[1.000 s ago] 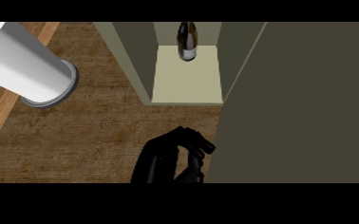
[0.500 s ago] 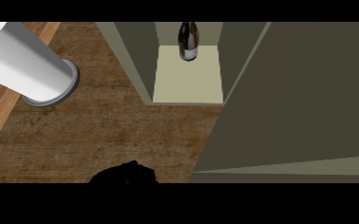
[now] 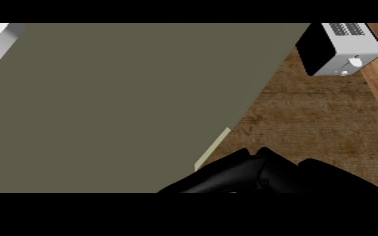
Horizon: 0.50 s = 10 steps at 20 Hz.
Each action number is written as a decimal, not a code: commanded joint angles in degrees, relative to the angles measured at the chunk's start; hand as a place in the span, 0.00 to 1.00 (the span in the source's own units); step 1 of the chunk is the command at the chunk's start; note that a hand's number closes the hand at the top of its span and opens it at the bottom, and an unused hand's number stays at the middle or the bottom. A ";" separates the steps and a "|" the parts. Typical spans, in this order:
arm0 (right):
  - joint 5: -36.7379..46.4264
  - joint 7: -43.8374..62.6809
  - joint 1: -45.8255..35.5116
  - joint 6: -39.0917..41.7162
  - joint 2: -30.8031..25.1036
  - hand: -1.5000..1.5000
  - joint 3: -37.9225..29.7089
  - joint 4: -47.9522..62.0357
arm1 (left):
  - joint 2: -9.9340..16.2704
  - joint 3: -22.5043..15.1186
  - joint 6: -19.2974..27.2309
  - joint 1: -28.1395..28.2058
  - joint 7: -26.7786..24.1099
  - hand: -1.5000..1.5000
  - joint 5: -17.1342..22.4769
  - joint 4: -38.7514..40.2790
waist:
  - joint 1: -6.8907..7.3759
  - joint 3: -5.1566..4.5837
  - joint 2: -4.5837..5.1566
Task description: Pick up the wine, place it into the cabinet and close the cabinet
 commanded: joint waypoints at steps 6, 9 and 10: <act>5.59 -1.75 -11.74 -5.61 4.35 1.00 12.24 10.78 | 10.87 20.79 -18.77 10.91 -5.89 1.00 13.27 4.06 | 1.09 -0.35 -0.31; 5.57 -2.45 -19.52 -9.94 4.39 1.00 13.57 18.54 | 12.49 24.40 -22.81 12.31 -5.70 1.00 15.22 5.93 | 1.18 -0.33 -0.29; 8.55 -6.32 -20.92 -13.27 4.40 1.00 16.07 22.31 | 13.83 24.46 -24.10 11.39 -4.00 1.00 16.02 5.92 | 1.38 -0.36 -0.24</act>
